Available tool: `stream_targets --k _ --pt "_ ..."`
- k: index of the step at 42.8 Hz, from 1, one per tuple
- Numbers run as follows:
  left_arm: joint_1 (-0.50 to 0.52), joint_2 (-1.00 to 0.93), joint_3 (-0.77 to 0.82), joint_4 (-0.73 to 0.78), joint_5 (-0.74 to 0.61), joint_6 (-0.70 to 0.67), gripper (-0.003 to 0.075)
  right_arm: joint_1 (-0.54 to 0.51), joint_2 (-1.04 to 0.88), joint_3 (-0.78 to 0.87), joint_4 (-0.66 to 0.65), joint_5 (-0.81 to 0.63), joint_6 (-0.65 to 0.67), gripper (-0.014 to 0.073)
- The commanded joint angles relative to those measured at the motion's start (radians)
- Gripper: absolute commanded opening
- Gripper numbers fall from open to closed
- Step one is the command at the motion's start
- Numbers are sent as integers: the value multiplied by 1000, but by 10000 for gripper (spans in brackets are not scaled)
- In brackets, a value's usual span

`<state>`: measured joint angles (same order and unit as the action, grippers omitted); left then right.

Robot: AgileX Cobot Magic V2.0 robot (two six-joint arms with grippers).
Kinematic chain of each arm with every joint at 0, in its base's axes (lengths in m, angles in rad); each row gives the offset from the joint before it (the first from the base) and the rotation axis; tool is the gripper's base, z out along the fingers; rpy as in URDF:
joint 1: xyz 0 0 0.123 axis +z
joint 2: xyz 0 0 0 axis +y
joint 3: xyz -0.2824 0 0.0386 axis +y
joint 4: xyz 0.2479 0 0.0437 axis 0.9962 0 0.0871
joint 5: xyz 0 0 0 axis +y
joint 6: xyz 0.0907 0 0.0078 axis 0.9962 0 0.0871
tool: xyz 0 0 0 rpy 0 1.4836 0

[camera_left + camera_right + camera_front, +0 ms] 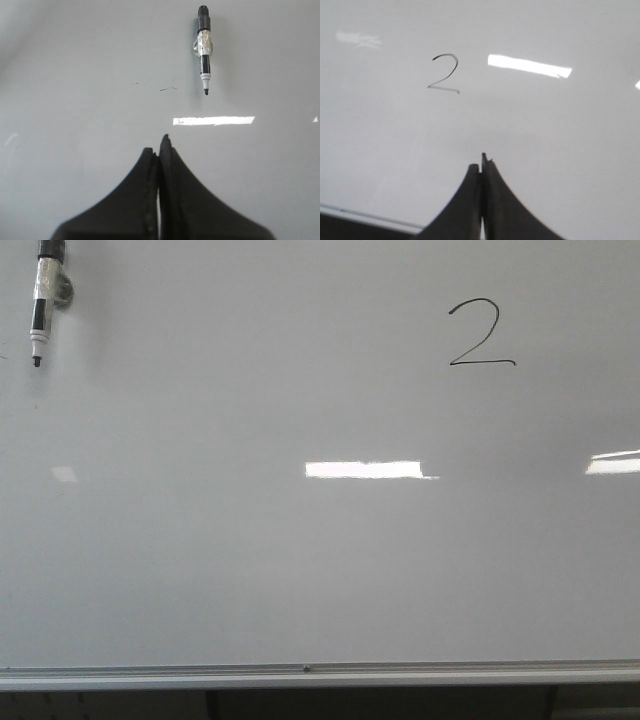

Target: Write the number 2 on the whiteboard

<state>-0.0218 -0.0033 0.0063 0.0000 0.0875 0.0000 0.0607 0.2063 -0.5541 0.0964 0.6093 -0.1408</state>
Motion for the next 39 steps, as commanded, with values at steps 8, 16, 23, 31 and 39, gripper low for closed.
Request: stream_targets --k 8,16,23,31,39 --pt "1 -26 34 0 -87 -6 -20 -53 -159 385 -11 -539 -3 -70" --pt "1 -26 34 0 -87 -6 -20 -68 -237 550 -11 -641 -2 -70" --pt "1 -26 34 0 -87 -6 -20 -68 -235 576 -11 -636 -2 -70" --pt "1 -26 34 0 -87 -6 -20 -68 -235 576 -11 -635 -2 -70" --pt "1 -26 34 0 -87 -6 -20 -68 -235 576 -11 -635 -2 -70"
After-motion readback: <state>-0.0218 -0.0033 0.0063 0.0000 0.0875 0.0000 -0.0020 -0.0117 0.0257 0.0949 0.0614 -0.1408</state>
